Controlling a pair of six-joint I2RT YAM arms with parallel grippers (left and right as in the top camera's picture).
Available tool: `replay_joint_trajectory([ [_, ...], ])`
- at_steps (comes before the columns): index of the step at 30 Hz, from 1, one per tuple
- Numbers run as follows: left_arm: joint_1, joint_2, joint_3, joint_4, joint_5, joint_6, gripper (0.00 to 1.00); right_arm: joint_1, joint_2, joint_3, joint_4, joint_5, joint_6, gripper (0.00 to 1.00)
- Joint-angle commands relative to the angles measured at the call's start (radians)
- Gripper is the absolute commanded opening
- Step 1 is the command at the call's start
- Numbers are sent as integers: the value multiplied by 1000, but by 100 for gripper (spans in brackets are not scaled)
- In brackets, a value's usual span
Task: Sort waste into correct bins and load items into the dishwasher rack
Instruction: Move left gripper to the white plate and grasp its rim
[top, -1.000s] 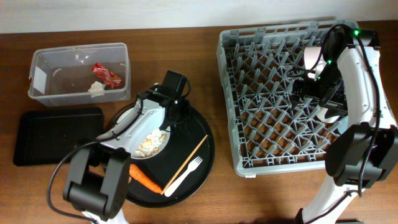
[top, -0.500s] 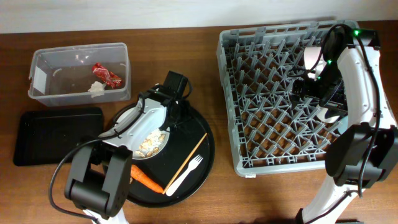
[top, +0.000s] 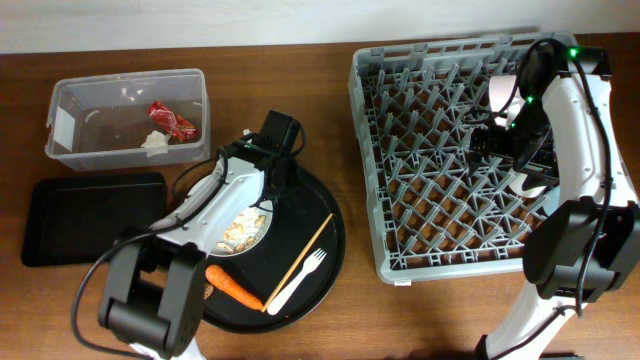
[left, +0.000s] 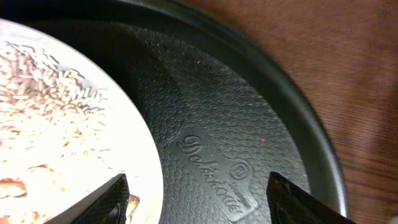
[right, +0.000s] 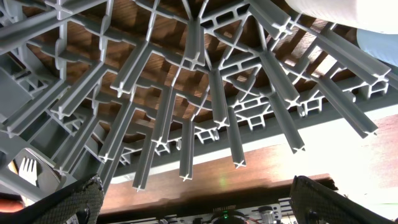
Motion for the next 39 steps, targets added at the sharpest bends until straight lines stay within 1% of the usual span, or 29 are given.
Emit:
replay_joint_trajectory([
  [1,3,69,15,0,-23,12,70,0,-23,-7,-4,5,3,99],
  [7,2,122,15,-2,-43,12,65,0,-23,-7,-4,5,3,99],
  [8,2,122,15,-6,-71,12,55,0,-23,-7,-4,5,3,99],
  [12,2,122,15,-31,-101,12,43,0,-23,-7,-4,5,3,99],
  [14,2,122,15,-44,-111,13,41,0,-23,-7,-4,5,3,99],
  [15,2,122,15,-51,-120,13,39,0,-23,-7,-4,5,3,99],
  [19,2,122,15,-65,-120,13,18,0,-23,-7,-4,5,3,99],
  [21,2,122,15,-69,-120,13,12,0,-23,-7,-4,5,3,99],
  [24,2,122,15,-69,-120,13,11,0,-23,-7,-4,5,3,99],
  [27,2,122,15,-69,-124,23,1,0,-23,-7,-4,5,3,99],
  [28,2,122,15,-69,-124,38,0,0,-23,-7,-4,5,3,99],
  [32,2,122,16,-76,-126,79,0,0,-23,-7,-4,5,3,99],
  [36,2,122,29,-122,-170,82,0,0,-23,-7,-4,5,3,99],
  [39,2,122,53,-160,-176,131,0,0,-23,-7,-4,5,3,99],
])
